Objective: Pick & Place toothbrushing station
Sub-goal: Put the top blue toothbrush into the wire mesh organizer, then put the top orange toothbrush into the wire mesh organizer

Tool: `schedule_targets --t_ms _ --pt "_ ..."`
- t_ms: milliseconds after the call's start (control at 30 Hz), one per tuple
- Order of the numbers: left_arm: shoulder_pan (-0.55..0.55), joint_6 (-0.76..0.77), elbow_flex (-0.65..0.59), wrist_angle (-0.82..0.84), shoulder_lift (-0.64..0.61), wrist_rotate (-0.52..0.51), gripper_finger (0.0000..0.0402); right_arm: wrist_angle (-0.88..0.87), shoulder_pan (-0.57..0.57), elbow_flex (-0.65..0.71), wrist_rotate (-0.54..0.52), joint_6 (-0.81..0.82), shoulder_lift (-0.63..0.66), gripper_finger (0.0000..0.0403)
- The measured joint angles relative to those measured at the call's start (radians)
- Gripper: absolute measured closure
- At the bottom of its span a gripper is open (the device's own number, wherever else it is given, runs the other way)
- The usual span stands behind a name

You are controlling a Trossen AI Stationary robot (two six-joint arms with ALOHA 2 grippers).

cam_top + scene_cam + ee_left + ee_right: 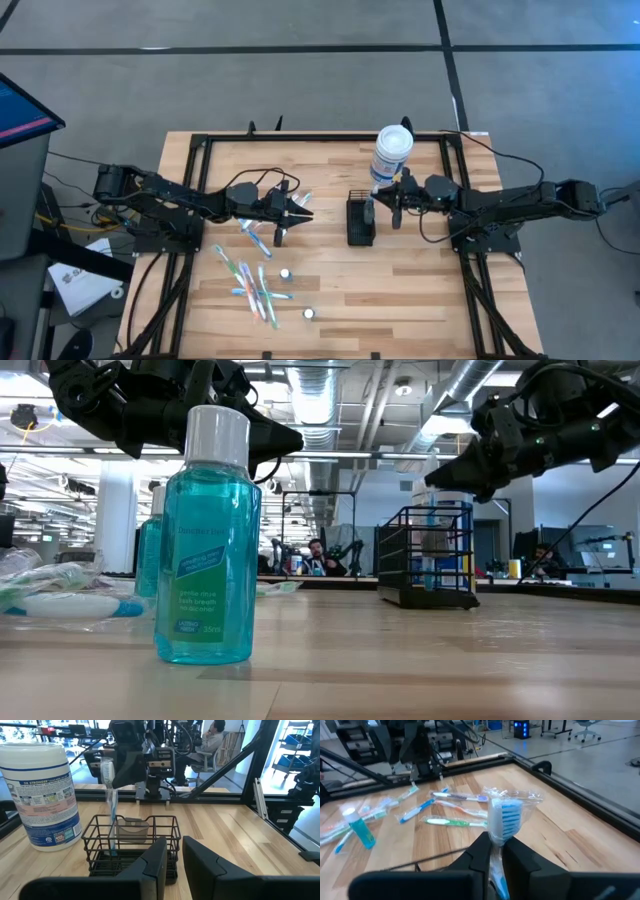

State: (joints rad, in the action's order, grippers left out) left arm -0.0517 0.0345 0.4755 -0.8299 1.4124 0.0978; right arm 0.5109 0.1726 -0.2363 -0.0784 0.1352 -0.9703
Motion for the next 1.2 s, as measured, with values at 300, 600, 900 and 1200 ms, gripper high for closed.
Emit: schedule_targets --t_ms 300,600,900,1200 --pt "0.0 0.0 0.0 0.0 0.0 0.0 0.0344 -0.017 0.0 0.0 0.0 -0.014 0.0 0.0327" --pt "0.0 0.0 0.0 0.0 0.0 0.0 0.0344 -0.017 0.0 0.0 0.001 -0.023 0.0 0.0271" --pt "0.0 0.0 0.0 0.0 0.0 0.0 0.0344 -0.048 0.0 0.0 0.001 -0.056 0.012 0.0229" --pt "0.0 0.004 0.0 0.002 0.0 0.0 0.0344 -0.156 0.0 -0.001 0.0 -0.047 0.139 0.0225"
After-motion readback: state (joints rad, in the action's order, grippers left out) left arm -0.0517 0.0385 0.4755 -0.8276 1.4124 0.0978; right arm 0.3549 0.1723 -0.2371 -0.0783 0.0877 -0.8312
